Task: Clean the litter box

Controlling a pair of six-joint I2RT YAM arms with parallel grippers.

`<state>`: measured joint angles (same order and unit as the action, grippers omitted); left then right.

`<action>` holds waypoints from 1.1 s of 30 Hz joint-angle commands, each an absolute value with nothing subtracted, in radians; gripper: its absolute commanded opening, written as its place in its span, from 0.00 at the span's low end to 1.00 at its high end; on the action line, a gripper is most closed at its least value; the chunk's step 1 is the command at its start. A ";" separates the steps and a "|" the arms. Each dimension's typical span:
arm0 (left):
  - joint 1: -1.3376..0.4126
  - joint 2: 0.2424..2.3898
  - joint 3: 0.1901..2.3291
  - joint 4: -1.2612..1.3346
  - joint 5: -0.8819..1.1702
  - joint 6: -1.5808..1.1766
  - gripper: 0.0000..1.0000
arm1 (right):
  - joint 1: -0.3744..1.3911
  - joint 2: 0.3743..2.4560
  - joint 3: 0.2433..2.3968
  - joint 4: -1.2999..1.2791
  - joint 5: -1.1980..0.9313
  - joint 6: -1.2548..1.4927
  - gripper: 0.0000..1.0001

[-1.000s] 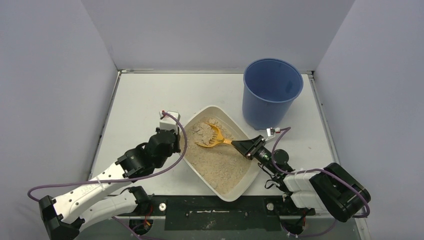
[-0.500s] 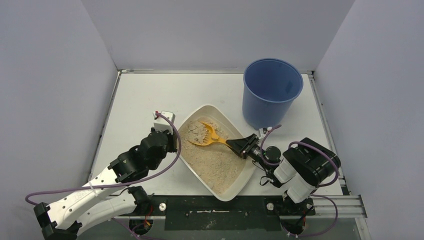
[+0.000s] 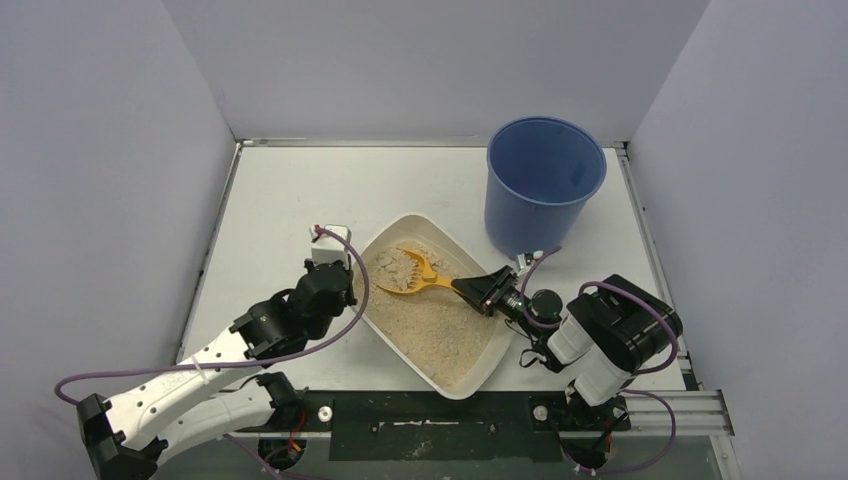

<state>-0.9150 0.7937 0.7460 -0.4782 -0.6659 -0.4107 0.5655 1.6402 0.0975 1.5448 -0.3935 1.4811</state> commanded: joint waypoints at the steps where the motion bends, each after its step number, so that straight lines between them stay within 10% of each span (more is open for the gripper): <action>1: -0.924 0.799 0.759 -0.432 -0.742 -0.506 0.00 | 0.552 1.593 0.072 1.778 -0.421 1.458 0.00; 22: -0.906 0.857 0.628 -0.459 -0.798 -0.746 0.00 | 0.449 1.364 -0.106 1.732 -0.456 1.527 0.00; 33: -0.760 0.930 0.566 -0.387 -0.655 -0.792 0.00 | 0.425 0.814 -0.071 1.103 -0.502 1.430 0.00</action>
<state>-0.8391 0.9253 0.5659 -0.5083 -0.7006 -0.7586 0.4221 1.0115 -0.0063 1.3300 -0.4854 1.4857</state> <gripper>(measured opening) 0.143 0.220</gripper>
